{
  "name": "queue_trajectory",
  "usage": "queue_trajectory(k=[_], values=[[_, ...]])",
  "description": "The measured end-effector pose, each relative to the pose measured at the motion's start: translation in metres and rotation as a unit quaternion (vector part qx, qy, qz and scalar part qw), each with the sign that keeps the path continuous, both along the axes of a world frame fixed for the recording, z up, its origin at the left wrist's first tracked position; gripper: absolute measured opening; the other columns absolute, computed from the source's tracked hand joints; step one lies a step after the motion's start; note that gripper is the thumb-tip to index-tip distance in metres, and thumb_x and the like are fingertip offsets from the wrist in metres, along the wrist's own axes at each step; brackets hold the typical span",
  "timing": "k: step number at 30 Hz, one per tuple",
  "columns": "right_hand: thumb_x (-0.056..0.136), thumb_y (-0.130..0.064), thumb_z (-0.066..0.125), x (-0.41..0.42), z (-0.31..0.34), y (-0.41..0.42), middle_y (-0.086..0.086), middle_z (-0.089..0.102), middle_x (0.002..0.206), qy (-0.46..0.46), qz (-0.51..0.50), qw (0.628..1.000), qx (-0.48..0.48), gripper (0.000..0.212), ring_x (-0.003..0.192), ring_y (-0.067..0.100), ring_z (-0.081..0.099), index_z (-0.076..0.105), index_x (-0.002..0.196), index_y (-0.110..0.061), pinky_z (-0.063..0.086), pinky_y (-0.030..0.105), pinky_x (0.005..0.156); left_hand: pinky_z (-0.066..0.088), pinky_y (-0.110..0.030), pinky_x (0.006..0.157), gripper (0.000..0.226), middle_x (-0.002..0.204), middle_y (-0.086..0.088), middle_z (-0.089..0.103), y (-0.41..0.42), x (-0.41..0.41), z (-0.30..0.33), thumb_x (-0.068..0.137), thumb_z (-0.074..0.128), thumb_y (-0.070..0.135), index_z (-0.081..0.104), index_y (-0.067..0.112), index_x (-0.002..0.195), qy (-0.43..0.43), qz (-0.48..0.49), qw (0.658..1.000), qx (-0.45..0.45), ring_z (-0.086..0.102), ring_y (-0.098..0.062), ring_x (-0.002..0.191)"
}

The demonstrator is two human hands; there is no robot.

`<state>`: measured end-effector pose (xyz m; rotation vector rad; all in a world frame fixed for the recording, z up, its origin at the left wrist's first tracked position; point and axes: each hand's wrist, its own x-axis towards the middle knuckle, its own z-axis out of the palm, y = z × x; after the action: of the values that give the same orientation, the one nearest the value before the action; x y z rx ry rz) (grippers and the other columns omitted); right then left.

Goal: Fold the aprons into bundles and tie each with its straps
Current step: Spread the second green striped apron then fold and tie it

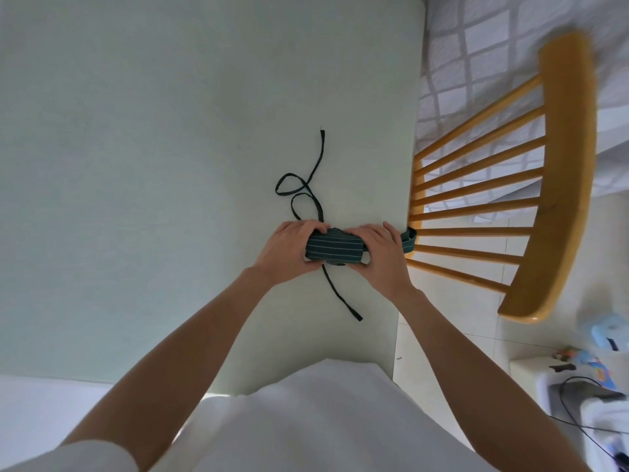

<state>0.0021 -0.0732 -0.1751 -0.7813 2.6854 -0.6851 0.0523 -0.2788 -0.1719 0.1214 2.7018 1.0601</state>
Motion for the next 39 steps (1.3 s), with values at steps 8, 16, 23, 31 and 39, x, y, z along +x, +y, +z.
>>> queue_trajectory(k=[8, 16, 23, 31, 39], values=[[0.084, -0.025, 0.068, -0.009, 0.073, -0.022, -0.003, 0.066, 0.106, -0.326, -0.207, 0.892, -0.235, 0.032, 0.098, 0.011, 0.064, 0.056, 0.113, -0.020, 0.051, 0.036, 0.093, 0.046, -0.021, 0.090, 0.042, 0.104, 0.007, 0.062, 0.001, -0.022, 0.049, 0.088, 0.050, 0.046, 0.050, 0.018, 0.118, -0.107, 0.196, 0.905, 0.362, 0.059, -0.007, 0.099], [0.087, -0.006, 0.063, -0.024, 0.098, -0.015, 0.012, 0.055, 0.128, -0.285, -0.402, 0.732, -0.471, 0.051, 0.110, 0.027, 0.060, 0.045, 0.134, -0.005, 0.056, 0.033, 0.078, 0.041, -0.012, 0.051, 0.012, 0.068, 0.013, 0.066, 0.019, 0.015, 0.074, 0.093, 0.054, 0.027, 0.066, 0.027, 0.092, -0.061, 0.228, 0.960, 0.153, 0.057, -0.005, 0.046], [0.080, -0.028, 0.068, -0.008, 0.106, -0.004, 0.001, 0.062, 0.118, -0.208, -0.341, 0.841, -0.364, 0.047, 0.105, 0.026, 0.063, 0.053, 0.123, -0.020, 0.055, 0.042, 0.087, 0.048, -0.029, 0.074, 0.022, 0.100, 0.009, 0.070, -0.006, 0.050, 0.064, 0.097, 0.043, 0.033, 0.064, 0.028, 0.102, -0.140, 0.199, 0.966, -0.085, 0.067, -0.014, 0.084], [0.091, -0.031, 0.058, 0.020, 0.126, -0.014, -0.012, 0.062, 0.111, -0.274, -0.239, 0.857, -0.365, 0.032, 0.110, 0.005, 0.056, 0.051, 0.122, -0.025, 0.044, 0.018, 0.091, 0.043, -0.017, 0.087, 0.031, 0.107, 0.010, 0.065, 0.011, 0.038, 0.104, 0.086, 0.065, 0.031, 0.061, 0.021, 0.116, 0.060, 0.251, 0.959, 0.116, 0.059, 0.000, 0.098], [0.092, -0.030, 0.057, 0.032, 0.142, -0.006, -0.006, 0.067, 0.107, -0.288, -0.221, 0.855, -0.371, 0.026, 0.105, 0.006, 0.059, 0.057, 0.116, -0.020, 0.044, 0.011, 0.080, 0.048, -0.011, 0.069, 0.011, 0.086, 0.007, 0.067, 0.052, 0.027, 0.109, 0.088, 0.060, 0.010, 0.062, 0.012, 0.099, 0.039, 0.332, 0.907, 0.255, 0.065, -0.007, 0.080]])
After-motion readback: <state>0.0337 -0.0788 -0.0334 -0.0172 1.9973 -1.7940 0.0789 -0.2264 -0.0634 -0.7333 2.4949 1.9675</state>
